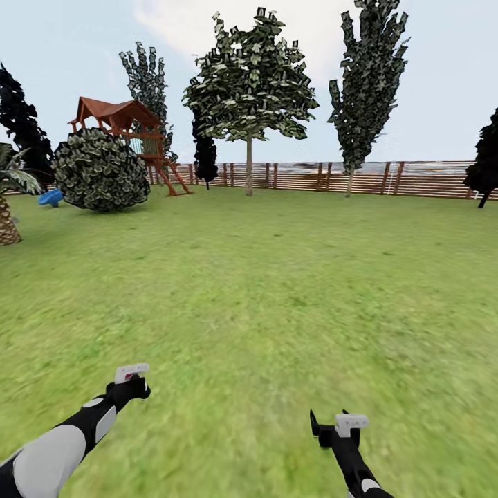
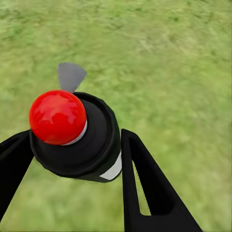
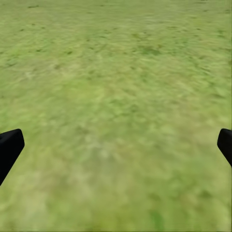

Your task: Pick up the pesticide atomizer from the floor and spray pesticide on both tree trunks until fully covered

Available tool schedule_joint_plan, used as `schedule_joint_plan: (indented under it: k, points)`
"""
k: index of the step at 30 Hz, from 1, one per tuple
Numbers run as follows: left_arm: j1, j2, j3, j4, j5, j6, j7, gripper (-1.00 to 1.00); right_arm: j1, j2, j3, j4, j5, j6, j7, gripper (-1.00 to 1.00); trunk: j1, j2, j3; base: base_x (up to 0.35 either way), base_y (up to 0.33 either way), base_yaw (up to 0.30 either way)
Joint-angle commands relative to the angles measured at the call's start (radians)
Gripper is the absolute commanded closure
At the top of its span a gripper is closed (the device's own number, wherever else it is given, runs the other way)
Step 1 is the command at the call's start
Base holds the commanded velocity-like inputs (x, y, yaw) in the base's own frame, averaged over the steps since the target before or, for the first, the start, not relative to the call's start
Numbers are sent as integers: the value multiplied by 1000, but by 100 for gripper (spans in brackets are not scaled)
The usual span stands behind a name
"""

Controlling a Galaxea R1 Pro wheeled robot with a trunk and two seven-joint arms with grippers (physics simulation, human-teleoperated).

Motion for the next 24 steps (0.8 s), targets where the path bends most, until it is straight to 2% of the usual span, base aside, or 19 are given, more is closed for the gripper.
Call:
schedule_joint_plan:
  k: [1,24]
  points:
    - [0,0,0,0,0,0,0,100,0,0,0,0,0,0,0,-100,0,0,0,338,0,0]
    - [0,2,0,0,0,0,2,100,0,0,-2,0,-1,0,1,-100,0,0,0,338,0,0]
